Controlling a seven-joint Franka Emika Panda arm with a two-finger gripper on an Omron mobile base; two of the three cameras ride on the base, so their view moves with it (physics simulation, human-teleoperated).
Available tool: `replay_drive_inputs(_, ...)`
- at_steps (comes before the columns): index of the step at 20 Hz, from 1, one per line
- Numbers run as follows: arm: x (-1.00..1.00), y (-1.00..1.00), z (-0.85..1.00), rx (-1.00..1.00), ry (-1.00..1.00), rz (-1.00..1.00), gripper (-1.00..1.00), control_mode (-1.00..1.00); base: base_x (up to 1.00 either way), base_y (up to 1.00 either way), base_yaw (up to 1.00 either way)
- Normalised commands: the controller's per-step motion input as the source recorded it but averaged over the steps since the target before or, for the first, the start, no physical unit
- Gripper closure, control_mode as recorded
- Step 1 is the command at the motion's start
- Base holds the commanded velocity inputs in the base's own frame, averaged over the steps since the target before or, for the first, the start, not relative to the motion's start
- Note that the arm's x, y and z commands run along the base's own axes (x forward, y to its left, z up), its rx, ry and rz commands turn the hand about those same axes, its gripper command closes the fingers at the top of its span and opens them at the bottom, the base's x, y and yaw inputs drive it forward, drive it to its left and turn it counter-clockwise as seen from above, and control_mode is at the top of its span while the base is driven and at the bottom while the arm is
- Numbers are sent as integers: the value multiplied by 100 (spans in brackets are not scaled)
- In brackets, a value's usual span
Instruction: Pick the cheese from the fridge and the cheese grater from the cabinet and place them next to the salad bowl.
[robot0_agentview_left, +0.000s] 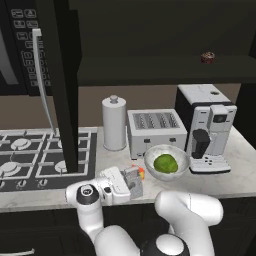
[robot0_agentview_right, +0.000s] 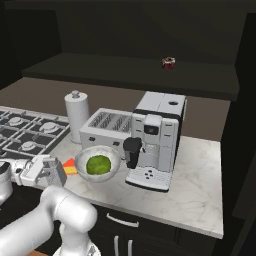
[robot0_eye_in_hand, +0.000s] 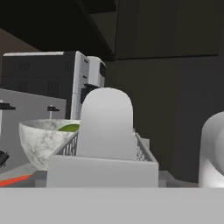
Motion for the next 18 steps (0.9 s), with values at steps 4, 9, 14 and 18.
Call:
replay_drive_inputs(4, 14, -29, -17, 0, 1, 0, 100, -100, 0, 0, 0)
replay_drive_inputs(9, 9, -25, -17, 1, 0, 1, 100, -100, 0, 0, 0)
replay_drive_inputs(14, 0, -25, -19, 2, -10, 5, 100, -100, 0, 0, 0)
replay_drive_inputs(18, 0, -16, -28, 0, -19, 4, 100, -100, 0, 0, 0)
